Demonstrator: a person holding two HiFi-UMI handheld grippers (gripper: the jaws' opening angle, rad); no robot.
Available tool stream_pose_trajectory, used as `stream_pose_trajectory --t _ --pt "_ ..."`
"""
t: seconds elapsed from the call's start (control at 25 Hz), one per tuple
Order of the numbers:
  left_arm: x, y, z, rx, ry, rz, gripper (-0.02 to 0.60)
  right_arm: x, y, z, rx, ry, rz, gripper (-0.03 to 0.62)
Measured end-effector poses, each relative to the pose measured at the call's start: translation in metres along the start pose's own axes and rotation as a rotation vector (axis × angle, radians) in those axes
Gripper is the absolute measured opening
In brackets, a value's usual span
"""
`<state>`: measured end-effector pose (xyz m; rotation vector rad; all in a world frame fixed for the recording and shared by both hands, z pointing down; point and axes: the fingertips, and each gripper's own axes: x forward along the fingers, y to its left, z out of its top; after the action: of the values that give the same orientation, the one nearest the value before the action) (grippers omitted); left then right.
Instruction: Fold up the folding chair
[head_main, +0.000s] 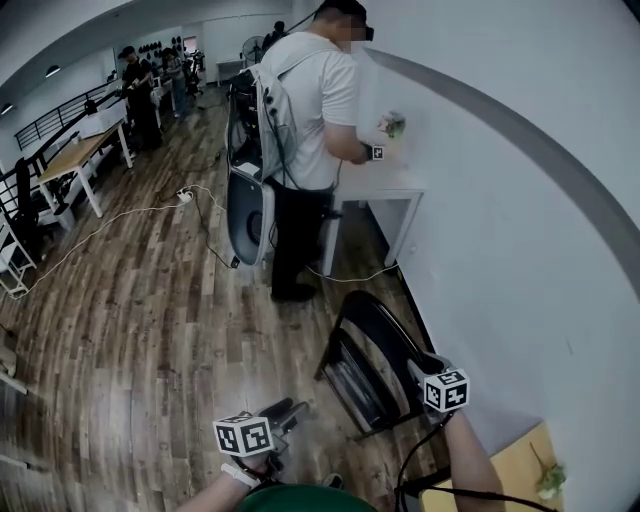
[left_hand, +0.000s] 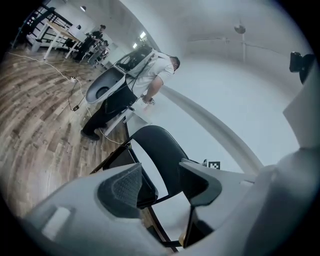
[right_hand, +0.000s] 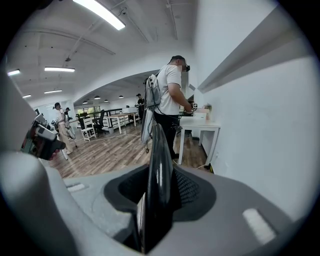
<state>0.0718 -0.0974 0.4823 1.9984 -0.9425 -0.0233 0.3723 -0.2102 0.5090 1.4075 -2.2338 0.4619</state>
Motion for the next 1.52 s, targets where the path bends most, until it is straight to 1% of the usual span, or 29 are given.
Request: stream_pose_trajectory --t 0.08,0.24,0.32,0.52,0.72,0.88,1.12,1.36,1.52 --pt "-0.01 -0.004 0.009 0.036 -0.016 -0.005 0.238 0.001 0.001 0.001 -0.001 -0.007 0.006 0.143" --pt "-0.025 -0.01 0.029 0.139 -0.044 0.0 0.238 0.0 -0.001 0.0 -0.005 -0.009 -0.001 0.143" --pt "-0.033 -0.012 0.034 0.161 -0.055 0.001 0.232 -0.002 -0.002 -0.002 -0.007 -0.006 -0.01 0.143" --pt "-0.04 -0.004 0.029 0.143 -0.068 0.008 0.222 -0.002 -0.004 0.0 -0.008 -0.007 -0.011 0.143" --pt "-0.039 0.007 0.014 0.145 -0.027 0.033 0.222 -0.002 -0.003 0.001 -0.006 -0.008 -0.009 0.143" --pt "-0.039 0.013 0.019 0.163 -0.021 0.045 0.222 -0.002 -0.003 0.003 -0.011 -0.01 -0.017 0.143" --pt "-0.035 0.011 0.022 0.146 -0.018 0.029 0.218 0.002 0.001 0.005 -0.014 -0.008 -0.014 0.143" --pt "-0.032 0.012 0.02 0.136 -0.004 0.029 0.217 0.002 -0.001 0.004 -0.01 -0.005 -0.015 0.143" --pt "-0.033 0.014 0.022 0.135 -0.009 0.03 0.218 0.004 -0.001 0.003 -0.009 -0.004 -0.014 0.143"
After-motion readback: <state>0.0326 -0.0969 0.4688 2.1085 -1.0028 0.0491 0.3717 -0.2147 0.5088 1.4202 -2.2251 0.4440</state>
